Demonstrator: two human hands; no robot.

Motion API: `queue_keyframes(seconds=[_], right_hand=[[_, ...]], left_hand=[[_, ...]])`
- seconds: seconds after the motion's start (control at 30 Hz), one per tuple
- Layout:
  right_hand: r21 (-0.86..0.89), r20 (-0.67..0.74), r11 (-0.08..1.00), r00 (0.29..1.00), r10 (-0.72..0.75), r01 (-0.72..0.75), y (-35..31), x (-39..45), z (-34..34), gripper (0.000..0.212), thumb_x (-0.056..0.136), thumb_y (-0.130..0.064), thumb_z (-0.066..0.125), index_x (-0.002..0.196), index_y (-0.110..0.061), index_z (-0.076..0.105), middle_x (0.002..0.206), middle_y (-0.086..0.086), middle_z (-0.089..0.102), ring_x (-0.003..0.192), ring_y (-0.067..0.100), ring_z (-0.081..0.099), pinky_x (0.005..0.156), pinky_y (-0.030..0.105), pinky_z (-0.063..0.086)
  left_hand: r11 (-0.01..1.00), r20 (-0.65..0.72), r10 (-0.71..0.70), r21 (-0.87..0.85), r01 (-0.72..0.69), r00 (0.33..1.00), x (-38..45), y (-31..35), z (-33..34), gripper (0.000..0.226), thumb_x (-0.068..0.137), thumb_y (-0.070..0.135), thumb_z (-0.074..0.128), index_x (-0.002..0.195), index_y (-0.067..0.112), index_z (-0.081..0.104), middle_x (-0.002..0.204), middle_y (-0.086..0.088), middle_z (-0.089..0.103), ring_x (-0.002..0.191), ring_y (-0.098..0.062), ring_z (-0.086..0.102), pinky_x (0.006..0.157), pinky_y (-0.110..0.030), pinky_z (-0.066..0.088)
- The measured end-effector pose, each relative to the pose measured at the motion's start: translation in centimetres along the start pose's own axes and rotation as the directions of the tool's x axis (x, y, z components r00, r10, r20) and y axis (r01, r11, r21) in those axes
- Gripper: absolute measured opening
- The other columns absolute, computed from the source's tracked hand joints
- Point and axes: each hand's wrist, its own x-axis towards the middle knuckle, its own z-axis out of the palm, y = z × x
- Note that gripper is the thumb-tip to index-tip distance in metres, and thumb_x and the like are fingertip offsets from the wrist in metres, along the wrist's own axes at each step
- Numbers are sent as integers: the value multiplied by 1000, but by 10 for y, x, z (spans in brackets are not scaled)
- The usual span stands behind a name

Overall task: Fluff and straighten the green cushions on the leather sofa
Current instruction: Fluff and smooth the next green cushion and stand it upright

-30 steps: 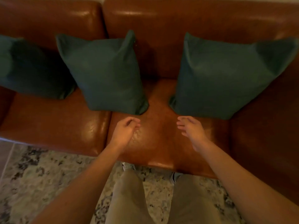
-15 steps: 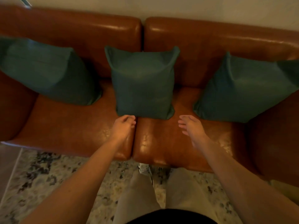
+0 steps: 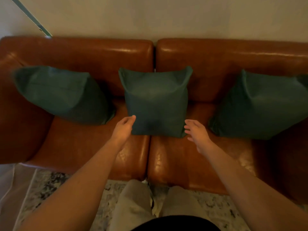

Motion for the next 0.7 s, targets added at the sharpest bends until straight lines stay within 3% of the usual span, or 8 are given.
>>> queue_keyframes(seconds=[0.1,0.17,0.23,0.3,0.47,0.53,0.6,0.7], right_hand=[[21,-42,999,999,30,-29,-22,16,9,34,98,-43,50,126,-24,52,130,11,56,106,22,58,95,43,45],[73,-65,996,996,53,-48,-39,32,18,40,95,-49,52,130,-28,50,134,1,54,99,15,55,91,42,42],[96,-93,994,993,67,-58,-55,52,27,59,92,-56,53,143,-29,40,143,-3,47,113,19,51,94,45,39],[114,-131,991,988,82,-67,-67,73,35,76,88,-62,54,151,-30,27,153,-3,37,132,27,43,102,52,36],[198,-191,972,967,167,-129,-89,118,52,100,77,-70,61,155,-31,11,160,-3,21,143,30,29,100,57,36],[232,-157,956,963,217,-178,-91,131,57,107,71,-73,65,155,-33,10,160,-2,22,142,32,30,97,62,38],[254,-101,939,960,263,-230,-89,142,61,111,65,-75,69,153,-35,16,157,-1,30,139,34,36,98,66,38],[274,-101,930,954,282,-245,-84,153,65,99,70,-68,70,151,-33,26,153,-2,37,137,34,38,106,72,25]], left_hand=[[1000,1,8,11,-8,1000,30,17,-6,23,96,44,52,109,25,59,98,13,59,81,2,53,75,-25,42],[999,-5,19,31,-19,1000,56,30,-15,34,96,44,53,121,21,57,105,10,60,83,-1,55,74,-24,44],[993,-9,21,117,-20,1000,87,43,-25,52,95,49,52,137,20,48,128,2,58,107,-15,58,93,-35,46],[984,-24,-1,178,5,1000,118,57,-34,65,93,53,53,147,20,37,146,-4,45,129,-25,47,107,-44,40],[991,1,-85,105,84,996,178,82,-42,79,88,57,58,152,22,26,154,-4,35,138,-28,37,111,-49,35],[991,50,-129,40,127,990,191,89,-37,75,88,56,59,150,26,30,148,0,41,132,-27,43,99,-44,40],[985,99,-169,-15,172,981,199,94,-32,61,89,52,59,143,30,41,131,4,51,108,-21,53,77,-36,42],[971,119,-230,-33,235,966,208,92,-25,48,95,43,55,139,27,46,112,5,49,84,-17,50,61,-33,39]])
